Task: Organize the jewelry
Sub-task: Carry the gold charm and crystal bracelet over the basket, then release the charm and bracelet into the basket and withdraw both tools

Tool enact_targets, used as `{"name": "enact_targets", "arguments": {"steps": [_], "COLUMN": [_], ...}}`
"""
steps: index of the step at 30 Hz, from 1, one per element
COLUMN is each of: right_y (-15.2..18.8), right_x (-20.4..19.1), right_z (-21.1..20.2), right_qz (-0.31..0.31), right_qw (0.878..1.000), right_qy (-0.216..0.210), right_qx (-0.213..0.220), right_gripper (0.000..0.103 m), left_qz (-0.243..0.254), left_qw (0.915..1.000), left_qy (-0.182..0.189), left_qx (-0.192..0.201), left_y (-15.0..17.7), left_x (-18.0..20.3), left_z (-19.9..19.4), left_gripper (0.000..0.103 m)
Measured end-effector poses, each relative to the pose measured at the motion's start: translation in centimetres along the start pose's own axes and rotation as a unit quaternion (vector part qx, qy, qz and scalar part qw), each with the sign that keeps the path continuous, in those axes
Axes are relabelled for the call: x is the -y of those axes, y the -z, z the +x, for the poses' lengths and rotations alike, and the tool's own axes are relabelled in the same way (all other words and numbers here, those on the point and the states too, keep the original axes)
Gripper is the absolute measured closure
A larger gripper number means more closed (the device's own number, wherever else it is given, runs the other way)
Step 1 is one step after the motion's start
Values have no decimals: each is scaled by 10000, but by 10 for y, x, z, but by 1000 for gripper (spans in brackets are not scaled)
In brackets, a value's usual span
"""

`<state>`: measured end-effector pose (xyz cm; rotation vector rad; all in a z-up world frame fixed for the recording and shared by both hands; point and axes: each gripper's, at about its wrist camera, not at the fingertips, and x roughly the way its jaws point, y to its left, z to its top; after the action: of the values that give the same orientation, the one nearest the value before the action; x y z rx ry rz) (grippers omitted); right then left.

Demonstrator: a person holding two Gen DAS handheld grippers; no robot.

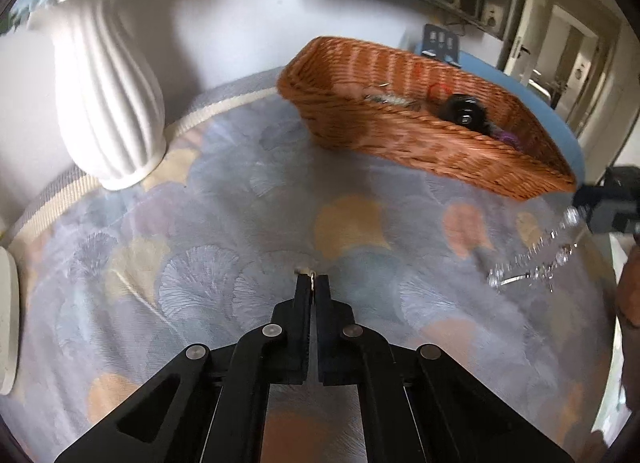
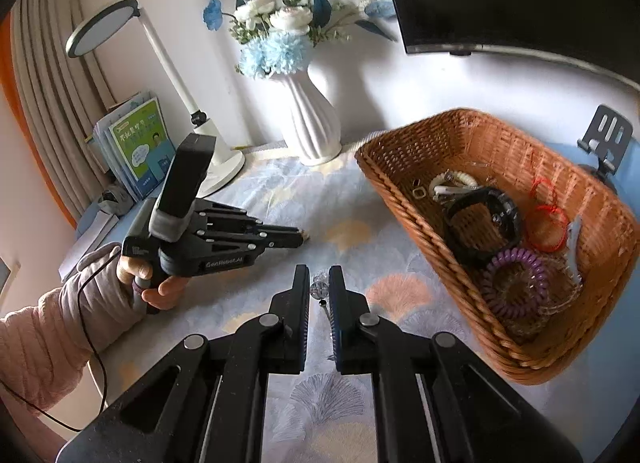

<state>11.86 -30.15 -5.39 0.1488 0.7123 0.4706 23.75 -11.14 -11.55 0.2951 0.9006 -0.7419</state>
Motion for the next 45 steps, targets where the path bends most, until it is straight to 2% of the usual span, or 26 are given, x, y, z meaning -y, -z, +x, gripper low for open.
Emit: {"name": "enact_targets", "arguments": {"steps": [9, 15, 22, 27, 30, 32, 35, 40, 45], "right_y": [-19, -46, -86, -91, -83, -79, -74, -68, -66], "right_x": [7, 28, 63, 89, 91, 89, 87, 92, 96], "right_z": [-44, -64, -52, -37, -29, -26, -21, -18, -7], "right_qz": [-57, 12, 200, 458, 389, 332, 276, 361, 434], "right_qw": [9985, 9945, 9870, 9881, 9899, 9909, 9925, 9936, 9953], "right_qy": [264, 720, 1310, 1226, 1157, 1115, 1011, 903, 754], "right_qx": [486, 764, 904, 814, 721, 673, 627, 578, 419], "right_gripper": [92, 92, 92, 92, 92, 92, 92, 92, 92], "left_qz": [274, 325, 341, 215, 29, -227, -496, -683, -780], "left_qw": [9976, 9935, 9900, 9894, 9881, 9835, 9798, 9813, 9851], "left_qy": [257, 562, 812, 967, 1216, 1580, 1773, 1673, 1402], "left_qx": [582, 940, 1102, 1063, 943, 853, 774, 657, 612], "left_y": [-21, -64, -120, -141, -145, -144, -139, -137, -139], "left_x": [20, 33, 47, 46, 39, 30, 19, 14, 11], "left_z": [-45, -59, -48, -25, -6, 8, 22, 38, 47], "left_gripper": [101, 101, 101, 101, 101, 101, 101, 101, 101]}}
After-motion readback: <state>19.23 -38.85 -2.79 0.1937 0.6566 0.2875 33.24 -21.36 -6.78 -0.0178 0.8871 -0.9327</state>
